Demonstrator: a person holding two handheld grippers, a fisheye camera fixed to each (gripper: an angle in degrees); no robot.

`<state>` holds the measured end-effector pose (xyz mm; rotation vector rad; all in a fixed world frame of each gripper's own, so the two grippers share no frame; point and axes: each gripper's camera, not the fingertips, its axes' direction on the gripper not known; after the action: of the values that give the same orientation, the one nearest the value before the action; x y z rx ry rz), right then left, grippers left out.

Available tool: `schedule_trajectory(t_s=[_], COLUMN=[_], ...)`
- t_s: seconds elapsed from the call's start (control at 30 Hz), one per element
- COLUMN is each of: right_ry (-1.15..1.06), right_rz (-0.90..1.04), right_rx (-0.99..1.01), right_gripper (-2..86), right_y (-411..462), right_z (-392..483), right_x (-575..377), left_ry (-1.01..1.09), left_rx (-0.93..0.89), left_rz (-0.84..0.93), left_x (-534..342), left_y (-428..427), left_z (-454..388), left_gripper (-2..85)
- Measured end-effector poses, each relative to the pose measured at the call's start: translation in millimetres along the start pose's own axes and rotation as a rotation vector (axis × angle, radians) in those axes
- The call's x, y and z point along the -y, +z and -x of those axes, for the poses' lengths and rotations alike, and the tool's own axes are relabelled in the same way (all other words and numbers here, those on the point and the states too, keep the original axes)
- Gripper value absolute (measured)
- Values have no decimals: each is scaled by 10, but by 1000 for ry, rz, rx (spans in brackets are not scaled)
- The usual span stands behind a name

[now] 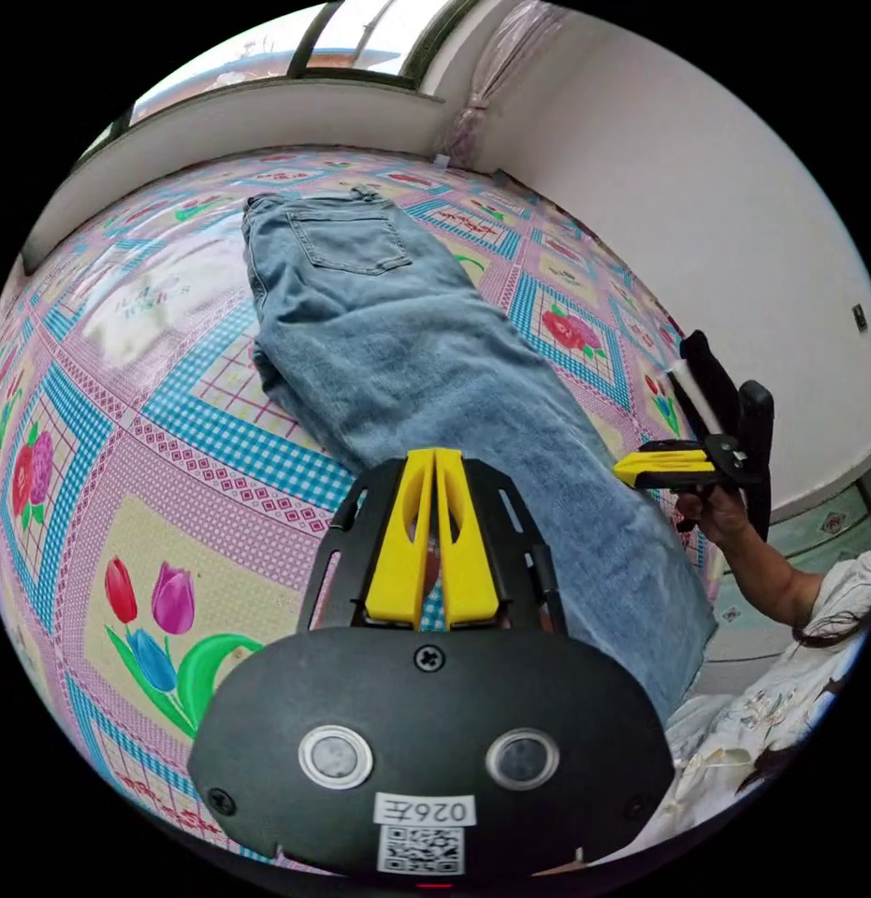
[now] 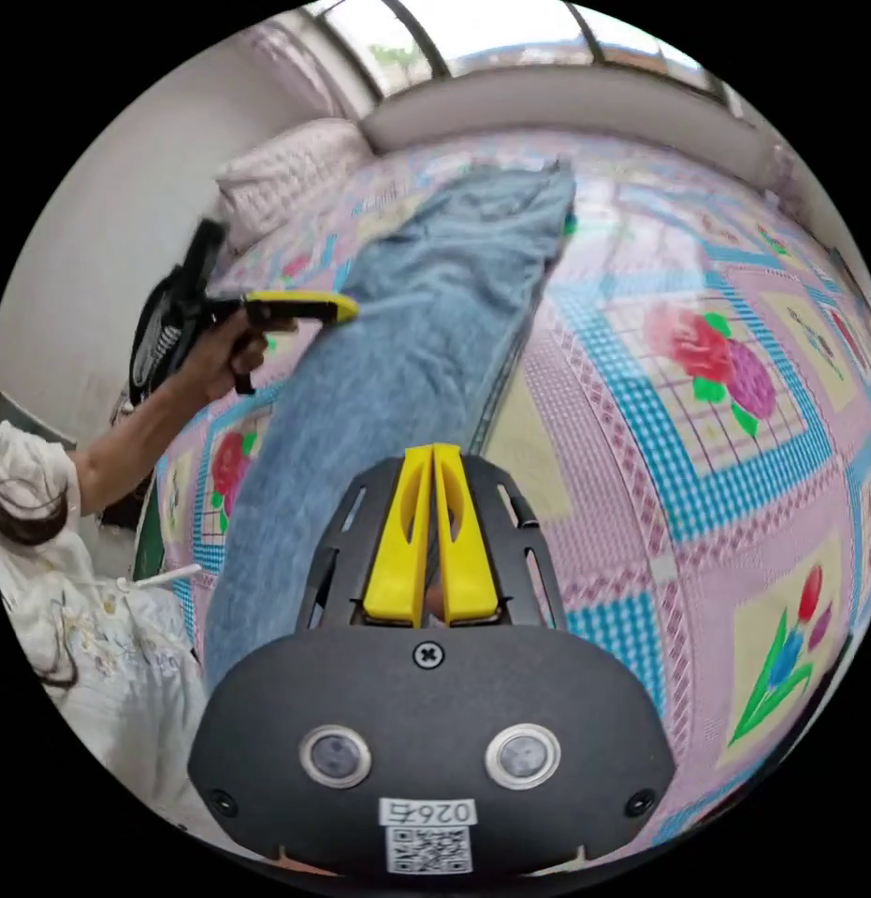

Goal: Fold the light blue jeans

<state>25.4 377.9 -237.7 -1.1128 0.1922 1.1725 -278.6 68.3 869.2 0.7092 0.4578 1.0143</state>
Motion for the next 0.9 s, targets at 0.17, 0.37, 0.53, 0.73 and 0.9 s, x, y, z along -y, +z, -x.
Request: schedule_trajectory(t_s=[0.17, 0.37, 0.53, 0.73, 0.9], right_ry=[110, 60, 154, 202, 131], right_rz=[-150, 66, 81, 105, 62], right_rx=[124, 208, 263, 261, 103], right_gripper=[-9, -9, -9, -9, 0], right_y=[-658, -498, -861, -1277, -1641], right_z=[101, 471, 473, 457, 526], right_x=[-578, -1148, -1936, -2677, -2676], left_ry=[82, -10, -37, -125, -357], left_rx=[-36, -187, -319, -438, -366], left_rz=[7, 124, 170, 204, 13], left_x=[-320, -637, -978, -1653, -2223], left_y=[-188, -268, -550, -652, -1143], left_z=[-607, -806, -984, -1538, -1805], left_gripper=[-10, -10, -10, -10, -8])
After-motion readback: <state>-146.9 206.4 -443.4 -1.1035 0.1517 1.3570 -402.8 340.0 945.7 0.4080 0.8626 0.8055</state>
